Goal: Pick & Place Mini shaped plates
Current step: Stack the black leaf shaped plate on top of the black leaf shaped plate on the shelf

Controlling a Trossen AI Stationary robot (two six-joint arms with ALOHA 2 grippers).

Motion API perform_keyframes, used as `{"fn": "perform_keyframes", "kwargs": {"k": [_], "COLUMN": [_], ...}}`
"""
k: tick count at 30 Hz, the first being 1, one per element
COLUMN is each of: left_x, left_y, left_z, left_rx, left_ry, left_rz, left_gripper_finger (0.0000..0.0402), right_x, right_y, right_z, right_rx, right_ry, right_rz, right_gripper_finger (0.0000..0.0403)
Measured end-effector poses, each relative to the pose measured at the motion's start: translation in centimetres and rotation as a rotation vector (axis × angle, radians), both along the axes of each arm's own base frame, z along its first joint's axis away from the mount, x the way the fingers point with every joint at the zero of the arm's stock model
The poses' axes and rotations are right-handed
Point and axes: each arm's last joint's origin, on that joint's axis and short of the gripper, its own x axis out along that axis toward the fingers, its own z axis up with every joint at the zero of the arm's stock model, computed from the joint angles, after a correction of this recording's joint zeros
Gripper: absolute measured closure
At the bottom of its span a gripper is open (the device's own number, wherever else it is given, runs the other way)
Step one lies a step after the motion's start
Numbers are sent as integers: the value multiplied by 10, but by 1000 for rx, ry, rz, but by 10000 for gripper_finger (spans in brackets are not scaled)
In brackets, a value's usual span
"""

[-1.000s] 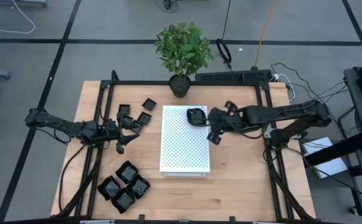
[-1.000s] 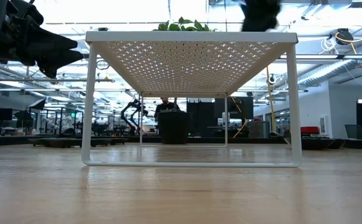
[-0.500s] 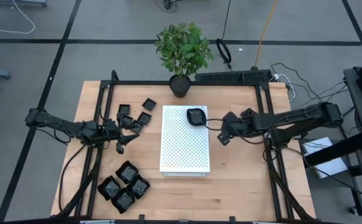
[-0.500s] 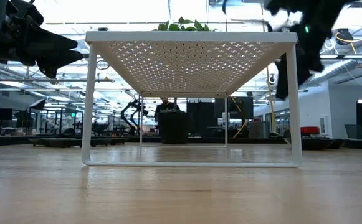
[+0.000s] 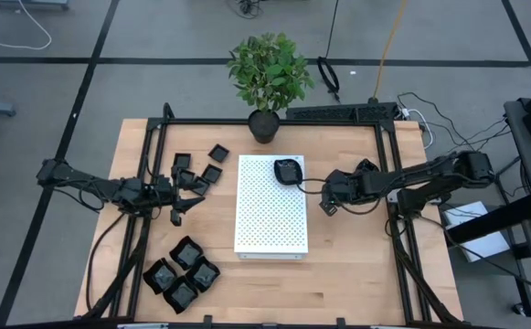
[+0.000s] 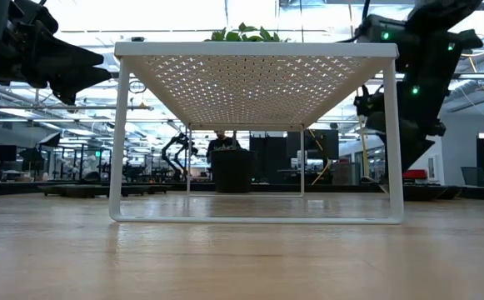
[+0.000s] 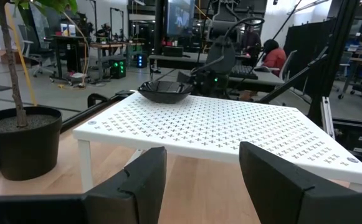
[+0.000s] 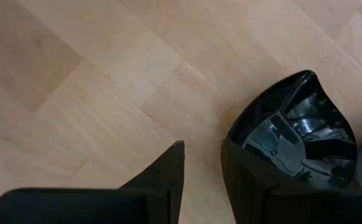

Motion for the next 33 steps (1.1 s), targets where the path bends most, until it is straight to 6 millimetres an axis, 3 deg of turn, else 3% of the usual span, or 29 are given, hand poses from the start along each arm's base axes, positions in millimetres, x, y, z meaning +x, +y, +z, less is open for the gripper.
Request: {"fn": "perform_keyframes", "kwargs": {"k": [15,33], "left_x": [0,0], "left_y": [0,0], "left_z": [0,0], "left_rx": [0,0], "left_ry": [0,0], "left_rz": [0,0], "left_gripper_finger": [195,195], "right_x": [5,0], "right_y": [-10,-12], "right_z": [-19,-4], "right_rx": [13,27], "right_ry": [84,17], "right_rz": [-71,-53], "right_gripper_finger": [307,307]}}
